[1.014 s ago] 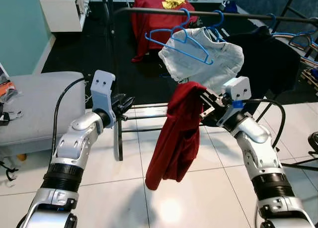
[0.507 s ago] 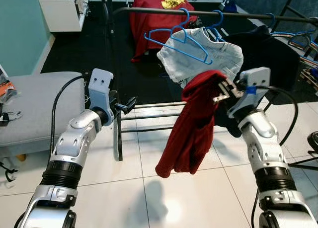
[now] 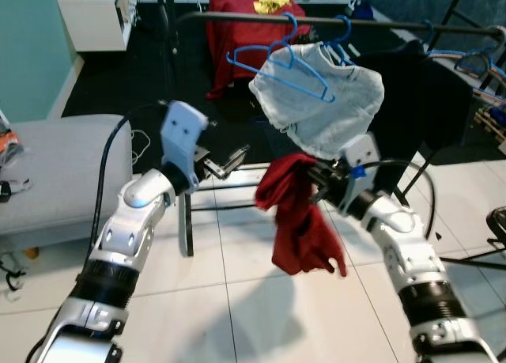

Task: Hang hanger

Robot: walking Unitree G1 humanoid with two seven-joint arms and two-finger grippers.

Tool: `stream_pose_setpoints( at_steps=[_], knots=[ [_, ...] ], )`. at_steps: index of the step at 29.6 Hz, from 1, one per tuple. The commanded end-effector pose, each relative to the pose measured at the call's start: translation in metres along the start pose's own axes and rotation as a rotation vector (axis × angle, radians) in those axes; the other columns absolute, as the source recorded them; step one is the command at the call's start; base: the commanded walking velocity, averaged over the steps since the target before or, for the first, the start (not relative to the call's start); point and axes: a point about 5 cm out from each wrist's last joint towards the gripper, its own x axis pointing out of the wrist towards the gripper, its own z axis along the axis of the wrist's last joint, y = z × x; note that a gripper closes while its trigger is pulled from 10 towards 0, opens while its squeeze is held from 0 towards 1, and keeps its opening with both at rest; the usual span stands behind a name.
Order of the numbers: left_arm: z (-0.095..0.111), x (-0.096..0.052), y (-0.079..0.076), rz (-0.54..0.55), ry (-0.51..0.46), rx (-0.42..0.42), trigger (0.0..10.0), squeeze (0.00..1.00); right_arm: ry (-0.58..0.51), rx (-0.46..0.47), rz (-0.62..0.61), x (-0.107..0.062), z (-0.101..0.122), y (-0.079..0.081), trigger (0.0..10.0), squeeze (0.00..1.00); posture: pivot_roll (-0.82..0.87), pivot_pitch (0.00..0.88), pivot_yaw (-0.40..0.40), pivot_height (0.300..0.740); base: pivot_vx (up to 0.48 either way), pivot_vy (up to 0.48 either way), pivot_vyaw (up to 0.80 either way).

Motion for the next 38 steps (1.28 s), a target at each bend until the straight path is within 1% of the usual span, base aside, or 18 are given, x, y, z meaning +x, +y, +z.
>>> stream_pose_setpoints(
  at_steps=[1, 2, 4, 5, 7, 8, 10, 16, 17, 19, 20, 22, 23, 27, 29, 31, 36, 38],
  knots=[
    [0.001, -0.001, -0.006, -0.047, -0.005, 0.041, 10.0, 1.00, -0.025, -0.021, -0.002, 0.001, 0.007, -0.001, 0.0, 0.00, -0.07, 0.124, -0.050, 0.740, 0.000, 0.000, 0.00],
    [0.004, -0.001, -0.014, -0.110, -0.014, 0.086, 10.0, 1.00, -0.029, -0.023, -0.007, 0.002, 0.008, -0.001, 0.0, 0.00, -0.06, 0.126, -0.051, 0.740, 0.000, 0.000, 0.00],
    [0.004, -0.001, -0.014, -0.110, -0.014, 0.086, 10.0, 1.00, -0.029, -0.023, -0.007, 0.002, 0.008, -0.001, 0.0, 0.00, -0.06, 0.126, -0.051, 0.740, 0.000, 0.000, 0.00],
    [0.005, -0.001, -0.022, -0.181, -0.015, 0.111, 10.0, 1.00, -0.045, -0.029, -0.018, 0.005, 0.012, -0.003, 0.0, 0.00, -0.06, 0.128, -0.051, 0.740, 0.000, 0.000, 0.00],
    [0.005, -0.001, -0.022, -0.181, -0.015, 0.111, 10.0, 1.00, -0.045, -0.029, -0.018, 0.005, 0.012, -0.003, 0.0, 0.00, -0.06, 0.128, -0.051, 0.740, 0.000, 0.000, 0.00],
    [0.002, -0.002, -0.032, -0.260, 0.010, 0.118, 10.0, 0.00, -0.067, -0.030, -0.031, 0.007, 0.017, -0.005, 0.0, 0.00, -0.06, 0.129, -0.050, 0.740, 0.000, 0.000, 0.00],
    [-0.007, -0.002, -0.042, -0.318, 0.065, 0.092, 10.0, 0.00, -0.088, -0.037, -0.021, 0.011, 0.025, -0.003, 0.0, 0.00, -0.06, 0.132, -0.047, 0.740, 0.000, 0.000, 0.00],
    [-0.019, 0.004, -0.044, -0.261, 0.104, 0.082, 10.0, 0.00, -0.068, -0.085, 0.070, 0.012, 0.025, 0.010, 0.0, 0.00, -0.06, 0.134, -0.046, 0.740, 0.000, 0.000, 0.00],
    [-0.021, 0.006, -0.042, -0.227, 0.110, 0.087, 10.0, 0.00, -0.071, -0.091, 0.093, 0.013, 0.026, 0.014, 0.0, 0.00, -0.07, 0.135, -0.041, 0.740, 0.000, 0.000, 0.00],
    [-0.021, 0.006, -0.042, -0.227, 0.110, 0.087, 10.0, 0.00, -0.071, -0.091, 0.093, 0.013, 0.026, 0.014, 0.0, 0.00, -0.07, 0.135, -0.041, 0.740, 0.000, 0.000, 0.00],
    [-0.020, 0.008, -0.038, -0.185, 0.106, 0.082, 10.0, 0.00, -0.074, -0.096, 0.116, 0.013, 0.027, 0.019, 0.0, 0.00, -0.07, 0.135, -0.038, 0.740, 0.000, 0.000, 0.00],
    [-0.020, 0.008, -0.038, -0.185, 0.106, 0.082, 10.0, 0.00, -0.074, -0.096, 0.116, 0.013, 0.027, 0.019, 0.0, 0.00, -0.07, 0.135, -0.038, 0.740, 0.000, 0.000, 0.00],
    [-0.018, 0.011, -0.033, -0.148, 0.093, 0.072, 10.0, 0.00, -0.072, -0.102, 0.133, 0.013, 0.027, 0.022, 0.0, 0.00, -0.07, 0.135, -0.036, 0.740, 0.000, 0.000, 0.00],
    [-0.014, 0.011, -0.025, -0.109, 0.071, 0.059, 10.0, 0.00, -0.062, -0.109, 0.141, 0.011, 0.024, 0.023, 0.0, 0.00, -0.07, 0.137, -0.035, 0.740, 0.000, 0.000, 0.00],
    [-0.013, 0.006, -0.016, -0.096, 0.073, 0.069, 10.0, 0.00, -0.051, -0.110, 0.121, 0.008, 0.021, 0.018, 0.0, 0.00, -0.06, 0.137, -0.036, 0.740, 0.000, 0.000, 0.00],
    [-0.014, 0.001, -0.013, -0.102, 0.080, 0.075, 10.0, 0.00, -0.048, -0.110, 0.110, 0.006, 0.020, 0.016, 0.0, 0.00, -0.06, 0.139, -0.038, 0.740, 0.000, 0.000, 0.00],
    [-0.016, -0.003, -0.011, -0.115, 0.091, 0.078, 10.0, 0.00, -0.046, -0.109, 0.103, 0.004, 0.020, 0.014, 0.0, 0.00, -0.06, 0.140, -0.039, 0.740, 0.000, 0.000, 0.00],
    [-0.020, -0.010, -0.011, -0.123, 0.106, 0.072, 10.0, 0.00, -0.046, -0.102, 0.105, 0.000, 0.021, 0.013, 0.0, 0.00, -0.05, 0.142, -0.045, 0.740, 0.000, 0.000, 0.00]
  ],
)
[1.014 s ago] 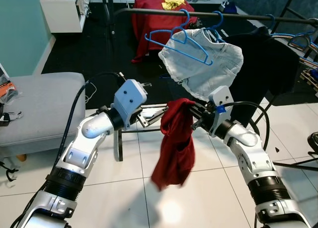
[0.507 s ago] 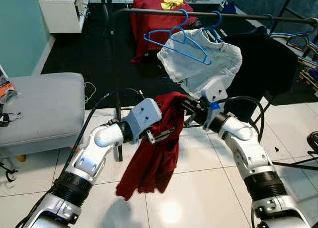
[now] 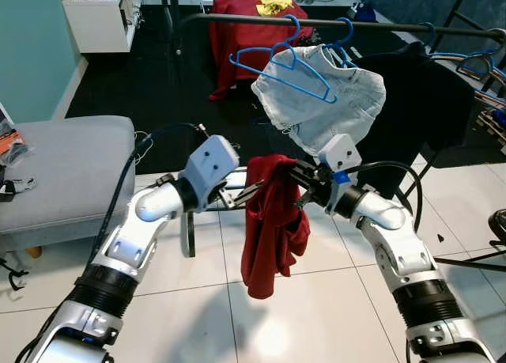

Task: Hang hanger

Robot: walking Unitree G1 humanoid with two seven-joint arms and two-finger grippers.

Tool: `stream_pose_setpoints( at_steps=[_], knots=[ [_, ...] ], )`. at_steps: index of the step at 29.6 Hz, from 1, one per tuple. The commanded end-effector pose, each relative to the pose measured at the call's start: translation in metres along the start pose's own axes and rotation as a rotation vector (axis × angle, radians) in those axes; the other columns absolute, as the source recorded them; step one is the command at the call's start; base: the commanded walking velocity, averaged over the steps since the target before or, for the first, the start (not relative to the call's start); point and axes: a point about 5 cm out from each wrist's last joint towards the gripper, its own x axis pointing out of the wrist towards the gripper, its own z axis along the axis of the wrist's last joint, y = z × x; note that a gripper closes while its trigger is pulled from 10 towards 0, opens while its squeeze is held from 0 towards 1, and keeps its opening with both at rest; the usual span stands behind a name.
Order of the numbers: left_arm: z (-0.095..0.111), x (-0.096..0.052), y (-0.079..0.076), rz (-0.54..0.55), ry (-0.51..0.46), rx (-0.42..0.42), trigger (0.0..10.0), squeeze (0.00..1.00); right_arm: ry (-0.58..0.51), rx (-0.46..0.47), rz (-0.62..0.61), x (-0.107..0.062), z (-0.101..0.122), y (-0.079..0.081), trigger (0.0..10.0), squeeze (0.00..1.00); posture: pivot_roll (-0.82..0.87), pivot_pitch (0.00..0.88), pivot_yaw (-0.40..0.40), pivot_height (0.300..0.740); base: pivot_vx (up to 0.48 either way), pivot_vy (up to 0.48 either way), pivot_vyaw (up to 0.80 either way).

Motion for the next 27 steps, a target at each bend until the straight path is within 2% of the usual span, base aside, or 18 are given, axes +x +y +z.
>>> stream_pose_setpoints(
  at_steps=[1, 9, 22, 23, 25, 27],
  knots=[
    [-0.002, -0.005, -0.003, -0.016, 0.001, -0.006, 10.0, 0.00, -0.009, 0.005, -0.002, -0.004, 0.002, -0.001, 0.0, 0.00, -0.05, 0.142, -0.045, 0.740, 0.000, 0.000, 0.00],
    [-0.003, 0.003, -0.015, -0.032, -0.007, -0.036, 10.0, 0.00, -0.038, 0.013, 0.027, -0.001, 0.008, 0.006, 0.0, 0.00, -0.06, 0.143, -0.038, 0.740, 0.000, 0.000, 0.00],
    [0.004, 0.005, -0.007, 0.001, -0.053, -0.064, 10.0, 0.00, -0.020, 0.019, 0.073, -0.001, 0.005, 0.014, 0.0, 0.00, -0.06, 0.147, -0.036, 0.740, 0.000, 0.000, 0.00],
    [0.005, 0.005, -0.007, 0.002, -0.056, -0.066, 9.9, 0.00, -0.017, 0.020, 0.075, -0.001, 0.004, 0.014, 0.0, 0.00, -0.06, 0.147, -0.036, 0.740, 0.000, 0.000, 0.00],
    [0.006, 0.005, -0.006, 0.002, -0.061, -0.069, 9.0, 0.00, -0.013, 0.021, 0.076, -0.002, 0.003, 0.015, 0.0, 0.00, -0.06, 0.147, -0.036, 0.740, 0.000, 0.000, 0.00],
    [0.006, 0.005, -0.006, 0.002, -0.062, -0.069, 9.0, 0.00, -0.012, 0.021, 0.077, -0.002, 0.003, 0.015, 0.0, 0.00, -0.06, 0.147, -0.036, 0.740, 0.000, 0.000, 0.00]
  ],
)
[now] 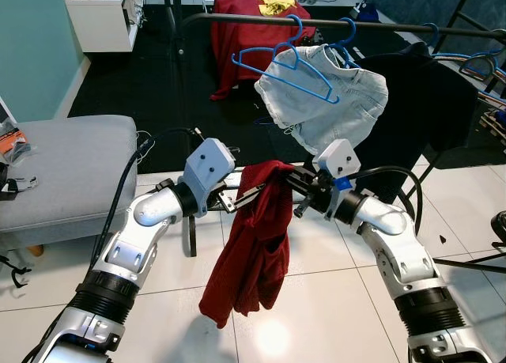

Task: Hang hanger

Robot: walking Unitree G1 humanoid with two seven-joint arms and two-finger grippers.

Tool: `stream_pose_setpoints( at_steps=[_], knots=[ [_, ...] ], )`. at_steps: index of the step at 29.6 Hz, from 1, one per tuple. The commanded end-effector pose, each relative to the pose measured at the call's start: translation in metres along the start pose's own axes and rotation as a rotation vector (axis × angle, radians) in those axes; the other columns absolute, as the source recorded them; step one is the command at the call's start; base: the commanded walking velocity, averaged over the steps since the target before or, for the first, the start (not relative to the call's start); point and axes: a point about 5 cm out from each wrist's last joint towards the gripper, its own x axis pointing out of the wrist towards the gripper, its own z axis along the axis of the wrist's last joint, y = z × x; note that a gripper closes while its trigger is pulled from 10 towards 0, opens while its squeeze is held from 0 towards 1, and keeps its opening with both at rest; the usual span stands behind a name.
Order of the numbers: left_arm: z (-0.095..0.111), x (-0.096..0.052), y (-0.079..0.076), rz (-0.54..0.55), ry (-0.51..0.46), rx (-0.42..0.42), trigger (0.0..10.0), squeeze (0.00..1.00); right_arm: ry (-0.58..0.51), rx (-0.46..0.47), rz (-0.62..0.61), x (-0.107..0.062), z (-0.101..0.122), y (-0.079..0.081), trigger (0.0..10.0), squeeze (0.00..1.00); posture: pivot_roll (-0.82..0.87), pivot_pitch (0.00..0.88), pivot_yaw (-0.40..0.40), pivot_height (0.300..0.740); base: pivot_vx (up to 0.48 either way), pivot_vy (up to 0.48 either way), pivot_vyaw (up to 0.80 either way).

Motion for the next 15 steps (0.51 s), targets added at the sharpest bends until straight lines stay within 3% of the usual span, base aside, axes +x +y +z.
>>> stream_pose_setpoints(
  at_steps=[1, 2, 3, 4, 5, 6, 7, 15],
  knots=[
    [0.0041, 0.0021, -0.0003, -0.011, -0.019, -0.005, 5.2, 0.00, 0.000, 0.000, 0.018, -0.0005, 0.0005, 0.0039, 0.0, 0.00, -0.06, 0.148, -0.035, 0.740, 0.000, 0.000, 0.00],
    [0.0044, 0.0022, -0.0004, -0.013, -0.021, -0.006, 5.2, 0.00, 0.002, 0.000, 0.019, -0.0006, 0.0002, 0.0040, 0.0, 0.00, -0.06, 0.148, -0.035, 0.740, 0.000, 0.000, 0.00],
    [0.0047, 0.0027, -0.0014, -0.019, -0.023, -0.006, 2.9, 0.00, 0.004, 0.000, 0.020, -0.0008, -0.0001, 0.0042, 0.0, 0.00, -0.06, 0.148, -0.033, 0.740, 0.000, 0.000, 0.00],
    [0.0046, 0.0030, -0.0023, -0.025, -0.024, -0.007, 1.6, 0.00, 0.005, 0.000, 0.021, -0.0009, -0.0002, 0.0045, 0.0, 0.00, -0.06, 0.148, -0.032, 0.740, 0.000, 0.000, 0.00],
    [0.0046, 0.0030, -0.0023, -0.025, -0.024, -0.007, 1.6, 0.00, 0.005, 0.000, 0.021, -0.0009, -0.0002, 0.0045, 0.0, 0.00, -0.06, 0.148, -0.032, 0.740, 0.000, 0.000, 0.00],
    [0.0044, 0.0034, -0.0034, -0.030, -0.024, -0.008, 0.4, 0.00, 0.005, 0.000, 0.022, -0.0010, -0.0004, 0.0048, 0.0, 0.00, -0.06, 0.148, -0.032, 0.740, 0.000, 0.000, 0.00],
    [0.0043, 0.0039, -0.0044, -0.034, -0.024, -0.010, 0.0, 0.00, 0.006, 0.000, 0.023, -0.0011, -0.0005, 0.0051, 0.0, 0.00, -0.06, 0.149, -0.032, 0.740, 0.000, 0.000, 0.00],
    [0.0041, 0.0046, -0.0055, -0.040, -0.024, -0.013, 0.0, 0.00, 0.008, 0.000, 0.027, -0.0014, -0.0008, 0.0056, 0.0, 0.00, -0.06, 0.147, -0.033, 0.740, 0.000, 0.000, 0.00]
  ],
)
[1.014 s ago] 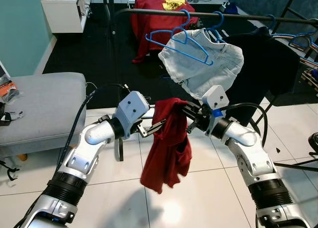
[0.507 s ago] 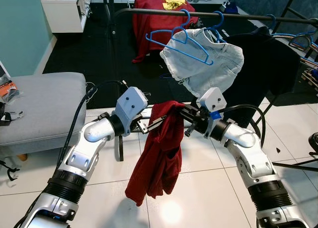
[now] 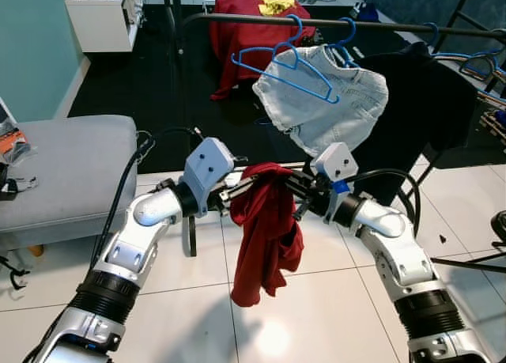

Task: Hang hanger

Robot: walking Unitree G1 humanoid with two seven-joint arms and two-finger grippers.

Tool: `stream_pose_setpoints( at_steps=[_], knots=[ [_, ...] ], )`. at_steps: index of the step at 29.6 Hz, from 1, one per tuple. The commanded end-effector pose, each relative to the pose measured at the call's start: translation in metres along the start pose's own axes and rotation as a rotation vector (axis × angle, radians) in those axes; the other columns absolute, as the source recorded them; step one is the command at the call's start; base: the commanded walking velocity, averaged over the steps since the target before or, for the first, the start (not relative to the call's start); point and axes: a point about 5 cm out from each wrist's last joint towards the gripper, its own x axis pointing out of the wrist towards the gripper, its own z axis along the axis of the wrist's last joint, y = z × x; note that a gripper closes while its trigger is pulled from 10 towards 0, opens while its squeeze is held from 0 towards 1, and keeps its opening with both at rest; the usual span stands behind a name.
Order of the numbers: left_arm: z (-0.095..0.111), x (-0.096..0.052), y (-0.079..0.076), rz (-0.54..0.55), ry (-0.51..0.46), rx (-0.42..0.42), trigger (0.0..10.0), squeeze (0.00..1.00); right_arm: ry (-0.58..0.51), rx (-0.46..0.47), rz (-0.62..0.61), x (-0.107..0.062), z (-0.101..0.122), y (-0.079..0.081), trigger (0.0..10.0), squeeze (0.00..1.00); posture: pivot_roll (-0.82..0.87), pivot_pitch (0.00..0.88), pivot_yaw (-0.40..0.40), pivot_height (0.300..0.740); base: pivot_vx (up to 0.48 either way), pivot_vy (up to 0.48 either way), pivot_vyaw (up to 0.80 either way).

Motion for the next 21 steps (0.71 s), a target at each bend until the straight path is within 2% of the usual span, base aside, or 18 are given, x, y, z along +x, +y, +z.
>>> stream_pose_setpoints(
  at_steps=[1, 9, 13, 14, 15, 16, 17, 18, 21],
  knots=[
    [0.004, 0.004, -0.004, -0.022, -0.015, 0.000, 0.0, 0.00, -0.005, -0.008, 0.014, -0.001, 0.002, 0.002, 0.0, 0.00, -0.06, 0.147, -0.033, 0.740, 0.000, 0.000, 0.00],
    [0.001, 0.005, -0.009, -0.049, -0.009, -0.004, 0.0, 0.00, -0.005, -0.011, 0.020, -0.001, 0.003, 0.003, 0.0, 0.00, -0.06, 0.134, -0.031, 0.740, 0.000, 0.000, 0.00],
    [0.002, 0.005, -0.006, -0.027, -0.012, 0.002, 0.0, 0.00, -0.009, -0.015, 0.005, -0.001, 0.003, 0.001, 0.0, 0.00, -0.06, 0.131, -0.030, 0.740, 0.000, 0.000, 0.00],
    [0.002, 0.005, -0.004, -0.010, -0.013, 0.007, 0.0, 0.00, -0.012, -0.016, -0.004, -0.001, 0.003, 0.000, 0.0, 0.00, -0.06, 0.131, -0.030, 0.740, 0.000, 0.000, 0.00],
    [0.005, 0.006, 0.005, 0.061, -0.032, 0.022, 0.0, 0.00, -0.014, -0.018, -0.033, -0.002, 0.004, -0.003, 0.0, 0.00, -0.06, 0.128, -0.030, 0.740, 0.000, 0.000, 0.00],
    [0.005, 0.006, 0.005, 0.061, -0.032, 0.022, 0.0, 0.00, -0.014, -0.018, -0.033, -0.002, 0.004, -0.003, 0.0, 0.00, -0.06, 0.128, -0.030, 0.740, 0.000, 0.000, 0.00],
    [0.014, 0.005, 0.025, 0.214, -0.086, 0.024, 0.0, 0.00, -0.017, -0.018, -0.069, -0.003, 0.004, -0.007, 0.0, 0.00, -0.07, 0.126, -0.029, 0.740, 0.000, 0.000, 0.00],
    [0.018, 0.005, 0.031, 0.261, -0.108, 0.024, 0.0, 0.00, -0.018, -0.018, -0.076, -0.003, 0.003, -0.007, 0.0, 0.00, -0.07, 0.125, -0.029, 0.740, 0.000, 0.000, 0.00],
    [0.020, 0.004, 0.034, 0.277, -0.120, 0.022, 0.0, 0.00, -0.019, -0.018, -0.078, -0.003, 0.003, -0.007, 0.0, 0.00, -0.07, 0.125, -0.029, 0.740, 0.000, 0.000, 0.00]
  ],
)
